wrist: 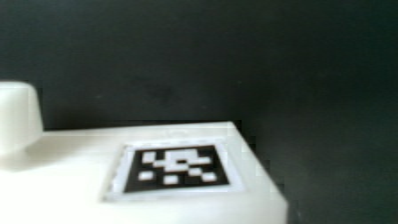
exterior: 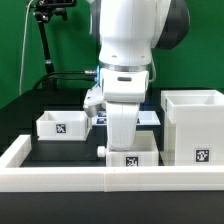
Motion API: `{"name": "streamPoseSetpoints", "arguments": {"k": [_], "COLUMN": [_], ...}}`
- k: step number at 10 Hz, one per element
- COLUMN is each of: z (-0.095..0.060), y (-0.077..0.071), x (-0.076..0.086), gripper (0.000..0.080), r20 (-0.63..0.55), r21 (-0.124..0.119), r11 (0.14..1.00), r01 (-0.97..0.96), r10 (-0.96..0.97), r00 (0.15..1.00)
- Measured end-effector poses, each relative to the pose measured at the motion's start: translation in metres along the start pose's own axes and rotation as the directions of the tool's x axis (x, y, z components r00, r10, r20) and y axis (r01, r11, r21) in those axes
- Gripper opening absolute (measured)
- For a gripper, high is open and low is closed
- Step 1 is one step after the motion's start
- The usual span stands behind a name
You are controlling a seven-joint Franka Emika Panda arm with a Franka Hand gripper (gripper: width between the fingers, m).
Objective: Assemble drawer
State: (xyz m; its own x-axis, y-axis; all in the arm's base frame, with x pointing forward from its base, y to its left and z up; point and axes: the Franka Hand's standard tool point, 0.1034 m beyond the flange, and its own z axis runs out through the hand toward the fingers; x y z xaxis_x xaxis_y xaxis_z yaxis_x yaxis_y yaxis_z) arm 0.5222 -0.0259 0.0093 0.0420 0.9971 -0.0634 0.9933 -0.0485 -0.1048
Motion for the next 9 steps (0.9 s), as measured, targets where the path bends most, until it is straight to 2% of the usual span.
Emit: {"name": "streamPoseSetpoints", "arguments": {"k": [2,5,9], "z": [-0.002,-0.015,-0.013], "y": [0.001,0.006,0.006], "x": [0.000,0.000,0.000], "gripper": [0.0052,0.0044,0.0044], "r20": [0.000,0.001,0.001], "r21": [-0.004,-0.025,-0.023], "r11": [1.000,0.999,0.999], "r01": [0.001,0.021,0.028], "r10": [-0.001,-0.021,-0.028], "r00": [1.000,1.000,1.000]}}
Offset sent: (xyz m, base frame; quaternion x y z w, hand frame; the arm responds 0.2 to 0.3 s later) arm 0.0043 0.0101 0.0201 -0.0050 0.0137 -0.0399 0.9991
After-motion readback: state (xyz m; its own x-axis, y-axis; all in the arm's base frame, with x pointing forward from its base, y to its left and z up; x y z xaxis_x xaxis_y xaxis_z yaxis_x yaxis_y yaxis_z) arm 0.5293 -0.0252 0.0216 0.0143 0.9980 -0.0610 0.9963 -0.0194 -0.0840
